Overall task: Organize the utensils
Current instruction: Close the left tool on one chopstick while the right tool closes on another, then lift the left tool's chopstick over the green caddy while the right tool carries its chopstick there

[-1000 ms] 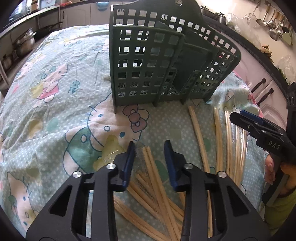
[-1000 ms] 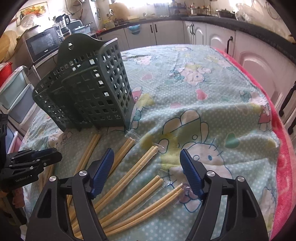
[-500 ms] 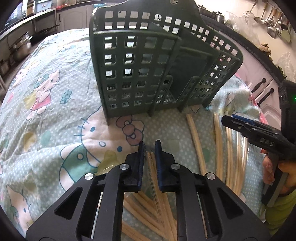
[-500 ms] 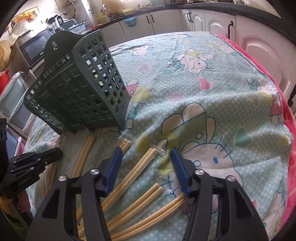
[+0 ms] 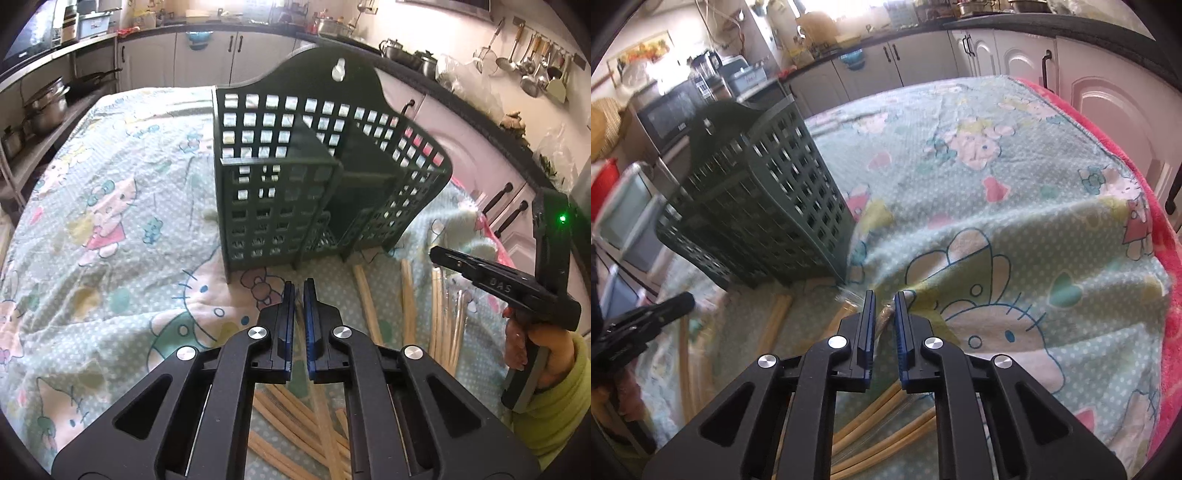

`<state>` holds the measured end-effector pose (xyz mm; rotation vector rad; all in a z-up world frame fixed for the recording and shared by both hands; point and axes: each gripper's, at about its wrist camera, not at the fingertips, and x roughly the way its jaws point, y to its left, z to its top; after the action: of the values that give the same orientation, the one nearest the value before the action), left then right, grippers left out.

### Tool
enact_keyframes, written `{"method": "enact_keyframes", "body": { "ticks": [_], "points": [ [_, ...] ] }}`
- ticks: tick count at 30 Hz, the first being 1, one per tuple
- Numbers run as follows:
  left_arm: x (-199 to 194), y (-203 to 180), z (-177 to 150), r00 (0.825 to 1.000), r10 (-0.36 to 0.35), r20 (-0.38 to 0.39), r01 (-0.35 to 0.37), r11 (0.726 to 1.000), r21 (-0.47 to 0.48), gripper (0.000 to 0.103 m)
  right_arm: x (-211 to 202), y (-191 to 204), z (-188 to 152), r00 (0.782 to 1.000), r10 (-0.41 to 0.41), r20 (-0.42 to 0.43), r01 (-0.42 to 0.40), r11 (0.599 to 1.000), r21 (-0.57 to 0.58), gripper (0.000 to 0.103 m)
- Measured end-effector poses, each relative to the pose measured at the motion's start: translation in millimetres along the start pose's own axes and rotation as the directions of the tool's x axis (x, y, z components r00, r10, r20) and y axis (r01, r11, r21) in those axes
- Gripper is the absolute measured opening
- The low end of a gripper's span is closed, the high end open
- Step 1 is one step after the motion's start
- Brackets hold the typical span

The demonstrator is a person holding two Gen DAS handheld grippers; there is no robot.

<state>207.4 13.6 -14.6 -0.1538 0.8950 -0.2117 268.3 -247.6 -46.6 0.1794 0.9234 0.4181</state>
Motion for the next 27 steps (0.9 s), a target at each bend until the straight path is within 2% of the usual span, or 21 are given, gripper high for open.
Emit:
{"method": "enact_keyframes", "body": {
  "ticks": [6, 13, 27],
  "points": [
    [-17.7, 0.1, 8.6, 0.999, -0.012, 0.049, 0.013, 1.000, -0.004, 0.002, -33.3, 6.5, 9.5, 0.996, 0.061, 0.067, -0.061, 0.998, 0.004, 0.008],
    [-41.4, 1.3, 17.7, 0.993, -0.024, 0.118, 0.026, 1.000, -0.017, 0.002, -67.0, 26.1, 22.4, 0.983, 0.109, 0.145, -0.103, 0.994, -0.046, 0.007],
    [-89.1, -0.3, 47.9, 0.966, -0.045, 0.254, 0.050, 0.999, -0.014, 0.002, -125.3, 75.6, 44.8, 0.945, 0.186, 0.268, -0.138, 0.973, -0.185, 0.006]
  ]
}}
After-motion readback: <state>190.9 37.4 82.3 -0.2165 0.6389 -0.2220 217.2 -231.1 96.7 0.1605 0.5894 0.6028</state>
